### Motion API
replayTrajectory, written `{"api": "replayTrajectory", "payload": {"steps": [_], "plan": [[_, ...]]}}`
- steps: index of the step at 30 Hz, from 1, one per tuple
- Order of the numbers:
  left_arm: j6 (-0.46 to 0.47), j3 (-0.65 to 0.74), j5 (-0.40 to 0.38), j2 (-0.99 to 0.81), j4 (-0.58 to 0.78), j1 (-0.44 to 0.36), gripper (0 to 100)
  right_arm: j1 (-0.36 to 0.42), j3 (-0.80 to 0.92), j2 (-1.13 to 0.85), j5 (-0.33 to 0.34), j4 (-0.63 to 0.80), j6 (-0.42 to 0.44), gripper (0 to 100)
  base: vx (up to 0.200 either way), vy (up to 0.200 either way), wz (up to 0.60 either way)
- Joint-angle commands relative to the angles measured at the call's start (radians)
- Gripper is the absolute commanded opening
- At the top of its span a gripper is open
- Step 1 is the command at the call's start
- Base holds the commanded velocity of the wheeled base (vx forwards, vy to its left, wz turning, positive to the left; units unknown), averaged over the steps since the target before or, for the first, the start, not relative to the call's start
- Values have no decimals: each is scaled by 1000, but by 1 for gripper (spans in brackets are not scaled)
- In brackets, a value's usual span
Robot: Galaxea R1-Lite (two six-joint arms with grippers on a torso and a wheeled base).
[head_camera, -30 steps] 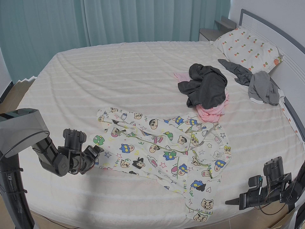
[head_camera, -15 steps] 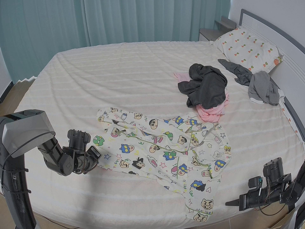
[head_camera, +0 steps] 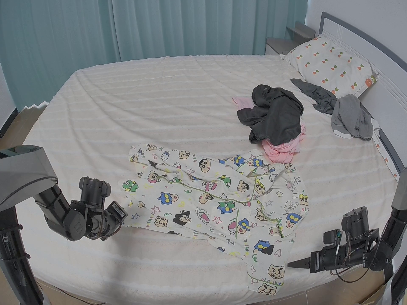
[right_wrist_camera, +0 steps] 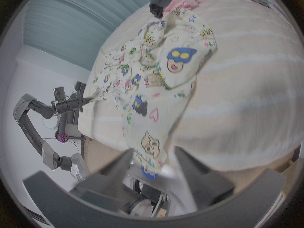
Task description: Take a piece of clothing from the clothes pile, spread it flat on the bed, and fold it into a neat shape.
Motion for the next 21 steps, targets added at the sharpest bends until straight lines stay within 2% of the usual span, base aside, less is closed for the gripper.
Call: {"api": "replayTrajectory", "payload": {"steps": [1,5,11,15,21], "plan": [[3,56,-1,-107,0,24,0,40,-7,141,-2,-119,27,100,0,0,0],[7,74,-1,-125,0,45,0,96,-4,208,-13,-217,58,100,0,0,0],[12,122,-6,-137,-5,48,0,160,-3,251,-53,-239,72,100,0,0,0],[7,152,-9,-166,-6,48,0,237,-15,251,-125,-237,70,100,0,0,0],[7,175,-10,-185,-6,50,0,326,-98,280,-186,-213,81,100,0,0,0]]}}
